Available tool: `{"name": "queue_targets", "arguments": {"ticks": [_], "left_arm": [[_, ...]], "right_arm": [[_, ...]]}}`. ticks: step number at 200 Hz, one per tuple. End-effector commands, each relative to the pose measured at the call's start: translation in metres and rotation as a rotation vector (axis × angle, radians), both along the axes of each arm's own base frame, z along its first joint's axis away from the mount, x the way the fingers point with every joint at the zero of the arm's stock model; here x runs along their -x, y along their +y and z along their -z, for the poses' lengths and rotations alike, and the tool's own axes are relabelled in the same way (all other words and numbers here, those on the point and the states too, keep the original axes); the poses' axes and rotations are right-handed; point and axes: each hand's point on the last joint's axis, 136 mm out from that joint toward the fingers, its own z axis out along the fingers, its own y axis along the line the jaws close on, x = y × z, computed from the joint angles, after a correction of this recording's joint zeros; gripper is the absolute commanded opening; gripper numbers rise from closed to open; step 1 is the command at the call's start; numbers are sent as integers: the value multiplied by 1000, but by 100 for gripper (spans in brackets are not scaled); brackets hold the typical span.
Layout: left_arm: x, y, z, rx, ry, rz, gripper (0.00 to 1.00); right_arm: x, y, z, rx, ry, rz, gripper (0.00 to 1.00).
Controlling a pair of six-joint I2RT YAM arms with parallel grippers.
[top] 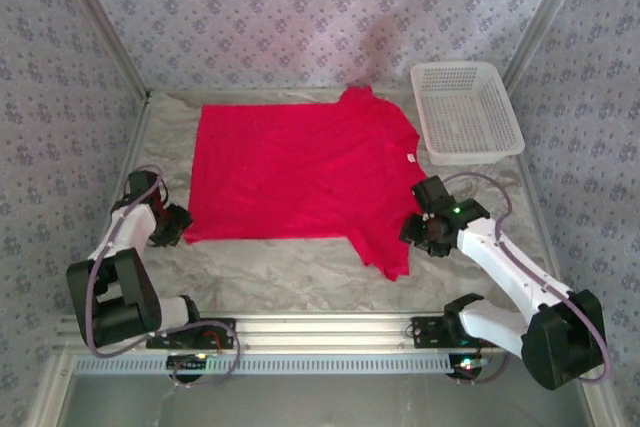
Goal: Fold the inside-out t-shirt
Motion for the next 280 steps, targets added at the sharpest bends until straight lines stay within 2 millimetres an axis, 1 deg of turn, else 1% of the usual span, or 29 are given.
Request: {"name": "queue_targets", "arguments": {"ticks": [1,21,33,41,47,65,84,106,116,143,175,183,191,200,213,228,235,246,257,267,280], "left_arm": [[0,3,10,-6,11,-7,30],[-2,3,17,4,20,-9,29],[-4,2,20,18,20,-9,24],[-5,1,20,24,17,-7,19],[-6,0,20,28,14,-5,13],[-9,0,12,26,-6,-3,0],[-13,1,-2,14,-49,-4,0],[-13,3,-13,-6,-74,-1,0],[-12,3,-15,-9,-75,3,0],[-11,2,-13,-2,-67,9,0],[-11,1,-13,4,-73,8,0],[-10,0,-13,5,-71,9,0],[-11,0,-13,5,-72,9,0],[-10,0,-12,5,-70,10,0],[-10,0,-13,3,-70,10,0],[-11,1,-16,1,-75,11,0],[-12,1,-19,3,-81,12,0],[-16,0,-26,7,-98,11,0],[-22,0,-38,7,-131,8,0],[-30,2,-53,6,-169,2,0],[-45,4,-81,-1,-240,-4,0]], "right_arm": [[11,-2,5,1,51,4,59],[16,-3,9,1,72,5,62],[21,-5,13,1,92,7,63],[24,-5,16,-2,105,6,64],[26,-5,18,-4,115,6,64],[29,-5,27,-10,120,7,61],[33,0,38,-43,138,20,54],[35,6,47,-82,150,32,49],[36,11,51,-107,152,36,47],[40,24,56,-150,157,34,47],[46,29,66,-136,177,31,46],[48,29,70,-133,184,34,44],[48,28,73,-128,187,40,40],[50,26,77,-118,196,45,33],[50,23,78,-98,198,51,18],[48,22,73,-87,192,47,6],[46,23,67,-90,182,41,1],[40,23,53,-84,156,29,0],[33,26,31,-95,126,19,0],[20,27,6,-97,69,-3,0],[-4,28,-37,-100,-30,-31,0]]}}
